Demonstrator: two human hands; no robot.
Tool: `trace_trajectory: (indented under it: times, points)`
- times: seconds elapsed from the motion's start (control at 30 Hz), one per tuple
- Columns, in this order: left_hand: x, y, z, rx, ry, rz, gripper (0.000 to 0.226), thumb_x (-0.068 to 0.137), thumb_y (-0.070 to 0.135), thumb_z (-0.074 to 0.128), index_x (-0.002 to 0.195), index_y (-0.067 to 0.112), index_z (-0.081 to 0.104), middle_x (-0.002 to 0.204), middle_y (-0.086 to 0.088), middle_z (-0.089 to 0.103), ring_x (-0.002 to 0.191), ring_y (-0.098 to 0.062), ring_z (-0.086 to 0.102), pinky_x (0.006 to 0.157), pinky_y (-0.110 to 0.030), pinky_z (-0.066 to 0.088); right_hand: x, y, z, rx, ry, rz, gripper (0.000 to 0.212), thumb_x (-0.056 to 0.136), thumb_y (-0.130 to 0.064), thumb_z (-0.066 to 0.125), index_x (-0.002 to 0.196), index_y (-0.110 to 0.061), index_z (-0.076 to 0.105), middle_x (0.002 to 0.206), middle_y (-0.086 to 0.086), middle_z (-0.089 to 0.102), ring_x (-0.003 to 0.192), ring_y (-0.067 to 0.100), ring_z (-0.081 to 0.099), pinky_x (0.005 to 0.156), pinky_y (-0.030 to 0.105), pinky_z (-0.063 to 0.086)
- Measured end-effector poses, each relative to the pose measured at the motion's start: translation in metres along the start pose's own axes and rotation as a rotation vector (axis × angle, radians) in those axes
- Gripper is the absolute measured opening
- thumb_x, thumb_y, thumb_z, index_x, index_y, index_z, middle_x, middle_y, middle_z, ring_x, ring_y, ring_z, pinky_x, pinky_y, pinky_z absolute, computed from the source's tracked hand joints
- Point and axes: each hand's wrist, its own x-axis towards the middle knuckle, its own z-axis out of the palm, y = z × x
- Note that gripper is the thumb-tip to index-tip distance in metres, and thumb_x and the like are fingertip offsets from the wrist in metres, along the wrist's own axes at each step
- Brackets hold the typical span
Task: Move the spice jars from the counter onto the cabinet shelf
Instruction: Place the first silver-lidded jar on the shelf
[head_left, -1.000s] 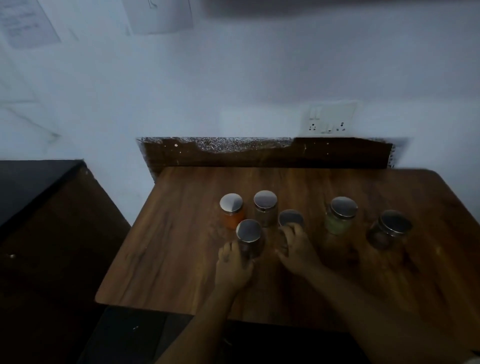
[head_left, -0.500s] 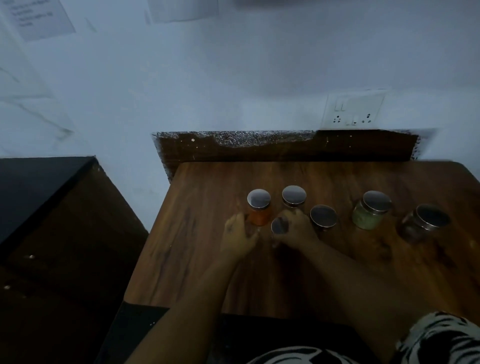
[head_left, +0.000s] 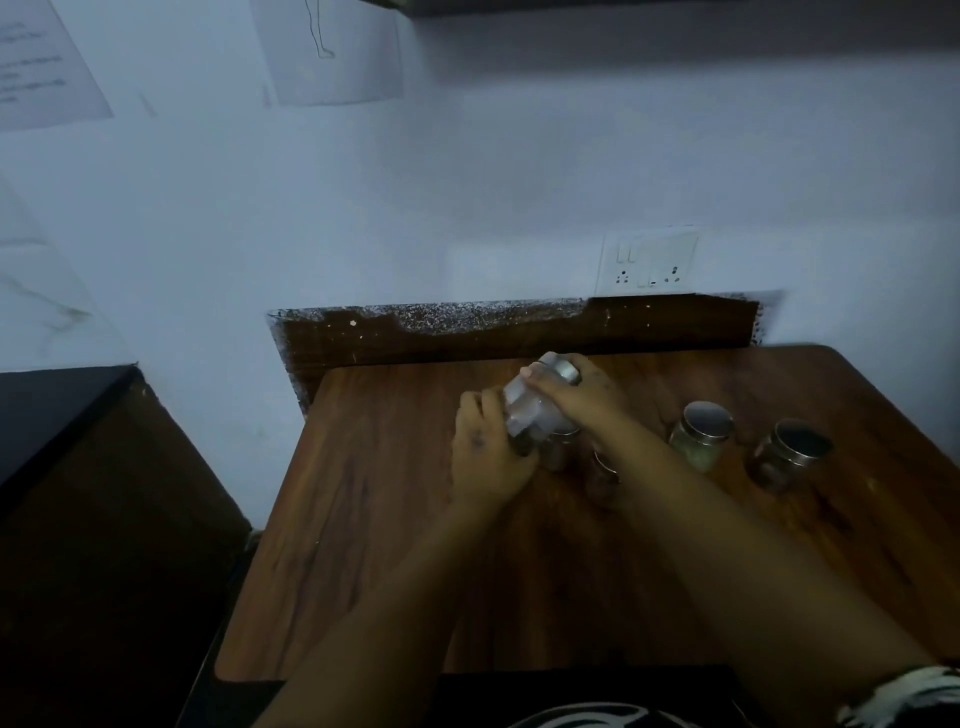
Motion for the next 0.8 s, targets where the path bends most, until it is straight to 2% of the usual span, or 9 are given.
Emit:
trace_trajectory:
  times: [0.07,0.13,0.23,0.3,0.37,0.47,0.63,0.7,0.8]
  points:
    - [0.004,0.004,-0.001,0.050,0.039,0.083,0.066,0.066,0.051,0.075,0.112,0.008,0.055,0.104,-0.005,0.050,0.089,-0.017,0.045,0.065,-0.029,0.045,0.001,-0.001,-0.003,0.022,0.061,-0.007,0.042,0.079,-0.050,0.072,0.114,-0.030,0.060,0.104,-0.005,0.056,0.078,0.008,0.054,0.053,0.021,0.043]
    - [0.007,0.008,-0.007,-0.100,-0.072,-0.026,0.078,0.065,0.067,0.070,0.118,0.013,0.051,0.111,-0.001,0.047,0.097,-0.015,0.042,0.074,-0.023,0.041,0.004,-0.004,-0.008,0.079,0.116,0.034,0.039,0.073,-0.050,0.075,0.105,-0.035,0.060,0.104,-0.005,0.056,0.082,0.011,0.057,0.062,0.028,0.053]
    - [0.016,0.023,-0.023,-0.866,-0.376,-0.578,0.059,0.081,0.042,0.072,0.128,0.022,0.043,0.130,-0.009,0.051,0.112,-0.021,0.054,0.084,-0.025,0.049,0.007,-0.010,-0.014,0.131,0.113,0.040,0.055,0.058,-0.063,0.076,0.102,-0.036,0.060,0.115,-0.006,0.057,0.102,0.020,0.059,0.085,0.044,0.057]
    - [0.021,0.021,-0.025,-1.333,-0.495,-0.842,0.054,0.083,0.027,0.071,0.130,0.020,0.045,0.131,-0.014,0.057,0.112,-0.027,0.062,0.090,-0.037,0.054,0.007,-0.014,-0.014,0.169,0.090,0.010,0.065,0.051,-0.067,0.076,0.106,-0.035,0.063,0.117,-0.005,0.060,0.102,0.019,0.061,0.087,0.044,0.057]
    - [0.017,0.022,-0.026,-1.277,-0.510,-0.766,0.054,0.078,0.026,0.076,0.124,0.018,0.049,0.124,-0.009,0.061,0.108,-0.022,0.065,0.091,-0.038,0.054,0.005,-0.017,-0.013,0.168,0.057,-0.003,0.068,0.054,-0.067,0.074,0.112,-0.034,0.063,0.119,-0.004,0.059,0.104,0.019,0.060,0.087,0.044,0.056]
    - [0.010,0.026,-0.025,-0.838,-0.432,-0.564,0.067,0.062,0.041,0.087,0.110,0.020,0.046,0.105,0.005,0.066,0.094,-0.005,0.066,0.077,-0.025,0.056,0.006,-0.015,-0.013,0.211,0.088,0.035,0.060,0.054,-0.066,0.068,0.103,-0.031,0.069,0.115,-0.001,0.065,0.102,0.023,0.064,0.088,0.049,0.055]
    - [0.021,0.028,-0.032,-1.357,-0.515,-0.888,0.085,0.069,0.057,0.077,0.133,0.007,0.051,0.131,-0.019,0.059,0.114,-0.030,0.063,0.091,-0.039,0.056,0.007,-0.019,-0.018,0.362,0.154,0.026,0.037,0.068,-0.051,0.073,0.092,-0.022,0.072,0.102,0.008,0.071,0.092,0.025,0.068,0.071,0.038,0.058]
    - [0.029,0.030,-0.036,-1.270,-0.611,-0.909,0.084,0.071,0.051,0.077,0.137,0.009,0.045,0.131,-0.020,0.059,0.110,-0.033,0.066,0.087,-0.041,0.057,0.006,-0.022,-0.018,0.387,0.150,-0.003,0.030,0.076,-0.043,0.072,0.092,-0.017,0.070,0.103,0.013,0.070,0.090,0.027,0.067,0.064,0.035,0.056]
    - [0.032,0.041,-0.037,-1.047,-0.580,-0.790,0.081,0.073,0.044,0.079,0.139,0.020,0.038,0.125,-0.010,0.063,0.105,-0.024,0.068,0.085,-0.040,0.058,0.003,-0.023,-0.019,0.364,0.124,-0.026,0.026,0.078,-0.043,0.071,0.088,-0.019,0.068,0.098,0.012,0.069,0.089,0.031,0.067,0.074,0.046,0.057]
